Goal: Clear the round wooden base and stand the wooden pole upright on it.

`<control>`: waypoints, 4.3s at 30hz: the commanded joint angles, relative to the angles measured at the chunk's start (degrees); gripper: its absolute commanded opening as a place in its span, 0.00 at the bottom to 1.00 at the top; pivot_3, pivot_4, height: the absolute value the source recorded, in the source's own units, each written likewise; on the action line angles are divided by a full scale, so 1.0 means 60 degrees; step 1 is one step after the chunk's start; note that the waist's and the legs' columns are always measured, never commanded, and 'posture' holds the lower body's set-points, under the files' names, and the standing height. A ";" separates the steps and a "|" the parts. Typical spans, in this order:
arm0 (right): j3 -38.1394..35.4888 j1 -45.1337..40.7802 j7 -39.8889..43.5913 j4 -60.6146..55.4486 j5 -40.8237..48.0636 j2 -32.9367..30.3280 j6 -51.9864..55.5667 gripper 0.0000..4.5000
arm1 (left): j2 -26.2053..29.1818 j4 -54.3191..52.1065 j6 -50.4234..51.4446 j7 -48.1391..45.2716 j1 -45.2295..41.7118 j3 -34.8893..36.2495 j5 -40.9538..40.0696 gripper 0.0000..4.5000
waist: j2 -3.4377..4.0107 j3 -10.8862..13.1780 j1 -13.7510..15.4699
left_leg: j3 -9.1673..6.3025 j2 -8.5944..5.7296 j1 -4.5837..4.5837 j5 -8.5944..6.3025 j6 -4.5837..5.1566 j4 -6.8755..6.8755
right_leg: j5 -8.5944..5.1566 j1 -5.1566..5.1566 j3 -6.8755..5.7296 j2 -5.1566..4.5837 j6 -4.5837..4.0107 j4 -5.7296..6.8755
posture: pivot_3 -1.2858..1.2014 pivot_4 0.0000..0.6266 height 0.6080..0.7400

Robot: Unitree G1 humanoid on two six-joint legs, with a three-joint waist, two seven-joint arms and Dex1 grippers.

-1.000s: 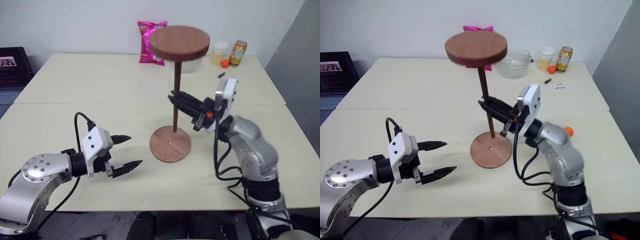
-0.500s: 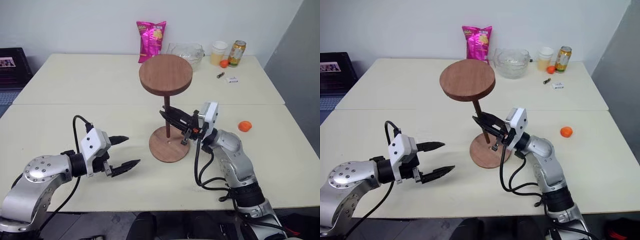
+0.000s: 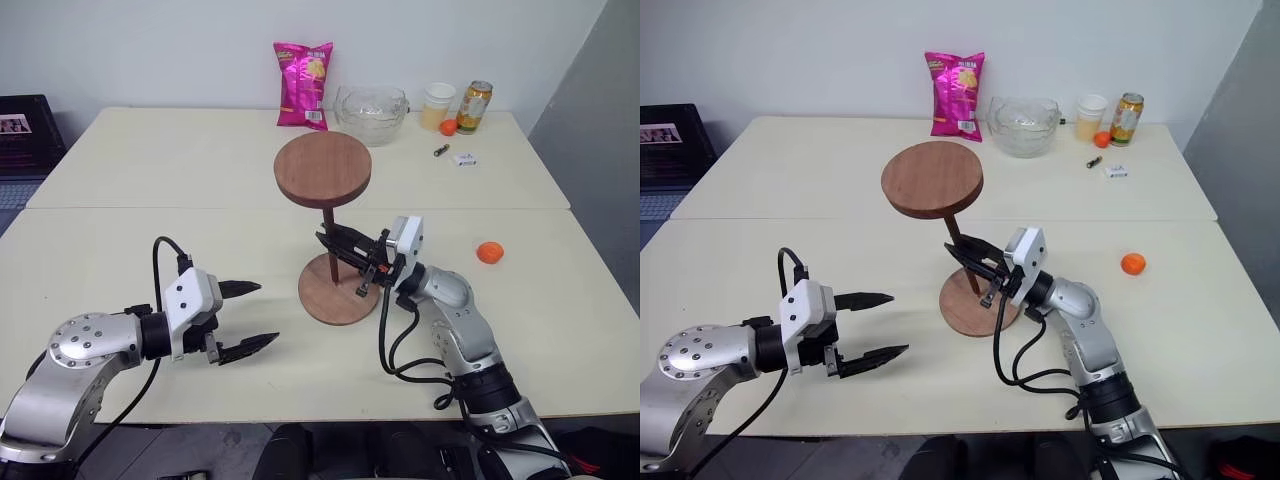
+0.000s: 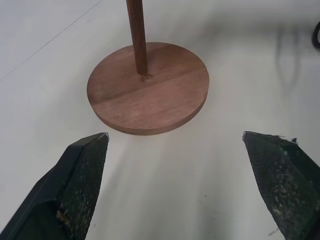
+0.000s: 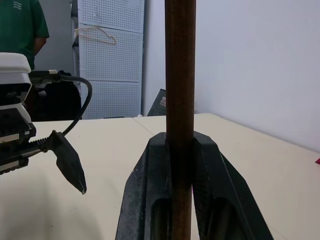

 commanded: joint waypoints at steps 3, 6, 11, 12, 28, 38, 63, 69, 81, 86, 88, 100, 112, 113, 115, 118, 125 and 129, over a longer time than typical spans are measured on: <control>-0.0034 0.0035 0.0126 0.0040 0.0013 -0.0007 -0.0334 0.04 | 0.0117 -0.0372 0.0160 0.0152 -0.0273 -0.0153 -0.0052 1.00 | 0.0000 0.0000 0.0000 | 0.0000 0.0000 0.0000 0.0000 0.0000 0.0000 | 0.0000 0.0000 0.0000 0.0000 0.0000 0.0000 | 0.52 0.24 1.00; -0.0046 0.0038 0.0138 0.0151 -0.0021 -0.0017 -0.0395 0.04 | 0.0145 -0.0455 0.0286 0.0199 -0.0329 -0.0163 -0.0112 1.00 | 0.0000 0.0000 -0.0001 | 0.0000 0.0000 0.0000 0.0000 0.0000 0.0000 | 0.0000 0.0000 0.0000 0.0000 0.0000 0.0001 | 0.52 0.24 1.00; -0.0012 0.0060 0.0140 0.0371 -0.0096 -0.0011 -0.0562 0.04 | 0.0168 -0.0450 0.0416 0.0159 -0.0443 -0.0135 -0.0160 1.00 | 0.0000 0.0000 0.0000 | 0.0001 0.0000 0.0000 0.0000 0.0000 0.0000 | 0.0000 0.0000 0.0000 0.0000 0.0000 0.0001 | 0.52 0.24 1.00; -0.0013 0.0080 0.0145 0.0390 -0.0112 -0.0021 -0.0588 0.04 | 0.0166 -0.0449 0.0429 0.0151 -0.0451 -0.0126 -0.0162 1.00 | 0.0000 0.0000 0.0000 | 0.0001 0.0000 0.0001 0.0000 0.0000 0.0000 | 0.0000 0.0000 0.0000 0.0000 0.0000 0.0001 | 0.52 0.24 1.00; -0.0078 0.0148 0.0014 0.0708 -0.0208 -0.0185 -0.0685 0.04 | 0.0109 -0.0240 0.0176 0.0023 -0.0321 -0.0110 -0.0071 1.00 | -0.0002 -0.0001 0.0002 | -0.0001 0.0000 0.0002 0.0000 0.0000 0.0000 | 0.0000 0.0002 -0.0001 0.0000 0.0000 0.0002 | 0.52 0.24 1.00; -0.0029 0.0170 0.0120 0.0615 -0.0126 -0.0350 -0.0586 0.04 | 0.0090 -0.0170 0.0012 0.0023 -0.0263 -0.0153 0.0015 1.00 | -0.0003 -0.0003 0.0002 | 0.0000 0.0000 0.0006 0.0000 0.0000 0.0000 | 0.0000 0.0005 -0.0001 0.0000 0.0000 0.0002 | 0.52 0.24 1.00; 0.0297 0.0283 -0.0022 0.0253 -0.0470 -0.0540 0.0018 0.04 | 0.0017 0.0185 -0.0370 -0.0063 -0.0196 -0.0201 0.0251 1.00 | -0.0004 -0.0004 0.0009 | 0.0000 0.0000 0.0006 0.0000 0.0000 0.0000 | 0.0000 0.0006 -0.0001 0.0000 0.0000 0.0001 | 0.52 0.24 1.00; -0.0051 0.0314 -0.0251 0.0607 -0.0275 -0.0644 0.0752 0.04 | 0.0018 0.0179 -0.0388 -0.0061 -0.0189 -0.0231 0.0257 1.00 | -0.0008 -0.0017 0.0020 | -0.0001 0.0000 0.0014 0.0000 0.0000 0.0000 | 0.0000 0.0015 -0.0001 0.0000 0.0000 0.0001 | 0.52 0.24 1.00; 0.0111 0.0541 -0.0241 0.0667 -0.0569 -0.0890 0.0583 0.04 | 0.0048 0.0206 -0.0373 -0.0041 -0.0264 -0.0267 0.0228 1.00 | -0.0011 -0.0024 0.0046 | 0.0000 -0.0001 0.0030 0.0000 0.0001 0.0000 | 0.0000 0.0030 -0.0001 -0.0001 0.0000 0.0002 | 0.52 0.24 1.00; 0.0219 0.0640 -0.0419 0.0729 -0.0617 -0.0996 0.0904 0.04 | 0.0040 0.0202 -0.0378 -0.0036 -0.0257 -0.0259 0.0226 1.00 | -0.0012 -0.0035 0.0050 | 0.0000 -0.0001 0.0039 -0.0001 0.0001 0.0000 | 0.0000 0.0039 -0.0001 -0.0001 0.0001 0.0000 | 0.52 0.24 1.00; 0.0190 0.0621 -0.0660 0.0720 -0.0569 -0.0947 0.1256 0.04 | 0.0038 0.0196 -0.0388 -0.0033 -0.0248 -0.0261 0.0233 1.00 | -0.0012 -0.0041 0.0051 | 0.0000 -0.0001 0.0051 -0.0001 0.0002 -0.0001 | -0.0001 0.0049 0.0000 -0.0001 0.0000 -0.0001 | 0.52 0.24 1.00; 0.0752 0.0647 -0.0481 0.0522 -0.0953 -0.1509 0.1466 0.04 | 0.0039 0.0215 -0.0407 -0.0034 -0.0262 -0.0282 0.0259 1.00 | -0.0013 -0.0058 0.0057 | 0.0000 -0.0001 0.0149 -0.0005 0.0006 -0.0023 | -0.0009 0.0144 0.0001 -0.0002 -0.0006 -0.0016 | 0.52 0.24 1.00; 0.0634 0.0532 -0.0596 0.0058 -0.0679 -0.1541 0.2008 0.04 | 0.0012 0.0232 -0.0420 0.0000 -0.0289 -0.0317 0.0285 1.00 | -0.0013 -0.0075 0.0059 | -0.0001 -0.0001 0.0148 -0.0006 0.0007 -0.0023 | -0.0010 0.0144 0.0001 -0.0004 -0.0006 -0.0018 | 0.52 0.24 1.00; 0.0608 0.0547 -0.0565 -0.0001 -0.0635 -0.1531 0.1976 0.04 | 0.0010 0.0235 -0.0417 -0.0001 -0.0292 -0.0319 0.0280 1.00 | -0.0012 -0.0074 0.0059 | -0.0001 -0.0001 0.0149 -0.0007 0.0007 -0.0023 | -0.0010 0.0144 0.0002 -0.0005 -0.0006 -0.0018 | 0.52 0.24 1.00; 0.0608 0.0609 -0.0416 -0.0102 -0.0581 -0.1573 0.1855 0.04 | 0.0008 0.0241 -0.0415 -0.0005 -0.0295 -0.0323 0.0276 1.00 | -0.0012 -0.0074 0.0063 | -0.0002 -0.0001 0.0148 -0.0007 0.0008 -0.0024 | -0.0010 0.0144 0.0001 -0.0005 -0.0006 -0.0019 | 0.52 0.24 1.00; 0.0558 0.0676 -0.0364 -0.0174 -0.0501 -0.1566 0.1861 0.04 | -0.0005 0.0242 -0.0421 0.0006 -0.0305 -0.0323 0.0275 1.00 | -0.0012 -0.0074 0.0066 | 0.0000 -0.0001 0.0147 -0.0008 0.0009 -0.0024 | -0.0010 0.0144 0.0001 -0.0005 -0.0006 -0.0021 | 0.52 0.24 1.00; 0.0428 0.0616 -0.0451 -0.0266 -0.0517 -0.1459 0.1652 0.34 | -0.0006 0.0174 -0.0302 -0.0025 -0.0341 -0.0332 0.0176 1.00 | -0.0013 -0.0043 0.0075 | -0.0003 -0.0002 0.0132 -0.0011 0.0013 -0.0026 | -0.0010 0.0136 -0.0002 -0.0006 -0.0006 -0.0030 | 0.52 0.24 1.00; 0.0296 0.0609 -0.0379 -0.0331 -0.0453 -0.1414 0.1600 0.56 | 0.0022 0.0201 -0.0304 -0.0059 -0.0332 -0.0294 0.0172 1.00 | -0.0005 -0.0028 0.0001 | 0.0008 0.0001 0.0084 -0.0011 0.0013 -0.0024 | -0.0009 0.0072 0.0008 -0.0003 -0.0008 -0.0012 | 0.52 0.24 1.00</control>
